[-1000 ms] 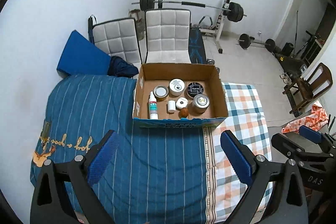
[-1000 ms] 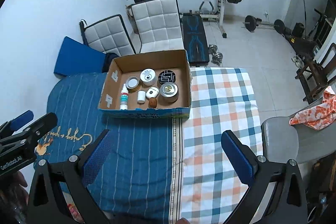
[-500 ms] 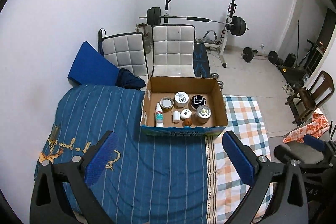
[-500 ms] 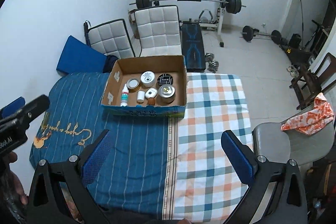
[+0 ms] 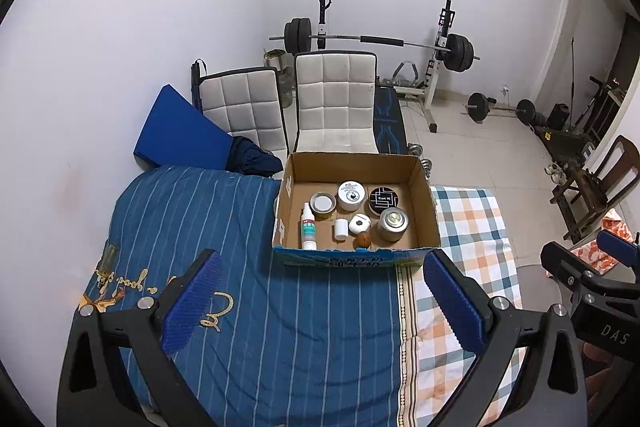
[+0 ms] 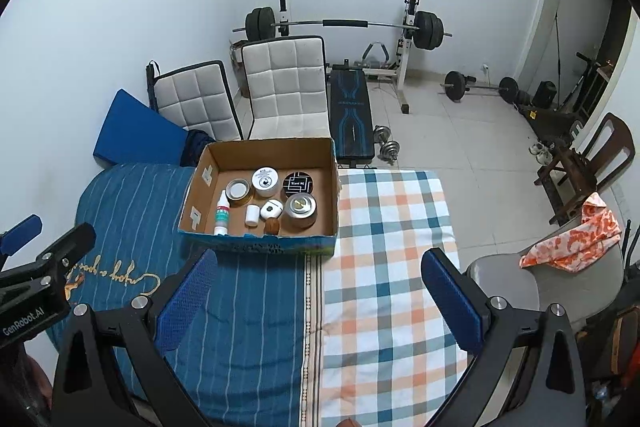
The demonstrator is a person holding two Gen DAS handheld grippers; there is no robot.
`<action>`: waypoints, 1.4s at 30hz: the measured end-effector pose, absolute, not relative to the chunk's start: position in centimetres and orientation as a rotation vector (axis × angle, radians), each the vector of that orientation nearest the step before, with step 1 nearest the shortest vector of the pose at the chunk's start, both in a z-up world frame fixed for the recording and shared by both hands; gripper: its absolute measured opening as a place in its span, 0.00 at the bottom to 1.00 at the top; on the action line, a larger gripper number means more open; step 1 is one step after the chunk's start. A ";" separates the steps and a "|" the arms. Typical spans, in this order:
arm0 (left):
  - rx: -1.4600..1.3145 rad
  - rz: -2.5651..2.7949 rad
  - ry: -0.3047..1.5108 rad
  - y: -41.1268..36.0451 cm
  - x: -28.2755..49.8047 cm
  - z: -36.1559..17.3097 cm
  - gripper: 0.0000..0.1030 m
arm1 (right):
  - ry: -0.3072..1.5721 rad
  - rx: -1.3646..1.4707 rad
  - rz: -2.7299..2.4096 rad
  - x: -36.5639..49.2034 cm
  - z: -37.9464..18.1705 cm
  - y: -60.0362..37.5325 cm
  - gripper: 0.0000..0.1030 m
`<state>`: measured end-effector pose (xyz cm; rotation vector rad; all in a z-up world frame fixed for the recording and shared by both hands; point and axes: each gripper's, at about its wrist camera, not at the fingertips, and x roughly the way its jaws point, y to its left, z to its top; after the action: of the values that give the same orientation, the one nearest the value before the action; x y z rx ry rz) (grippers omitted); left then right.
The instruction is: Organize rigid objects
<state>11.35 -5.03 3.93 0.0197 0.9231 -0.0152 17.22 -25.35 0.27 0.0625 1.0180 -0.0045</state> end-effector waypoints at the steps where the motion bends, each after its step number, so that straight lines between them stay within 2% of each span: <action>1: 0.018 -0.016 0.921 -5.0 11.4 4.0 1.00 | 1.013 0.059 -0.005 17.3 0.4 -25.3 1.00; 42: 0.028 -0.039 0.911 -5.5 11.8 4.4 1.00 | 0.988 0.051 -0.047 16.8 1.6 -25.8 1.00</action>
<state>11.77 -5.51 4.42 0.0282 0.9108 -0.0385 16.76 -25.76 1.63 0.0506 0.9877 -0.0468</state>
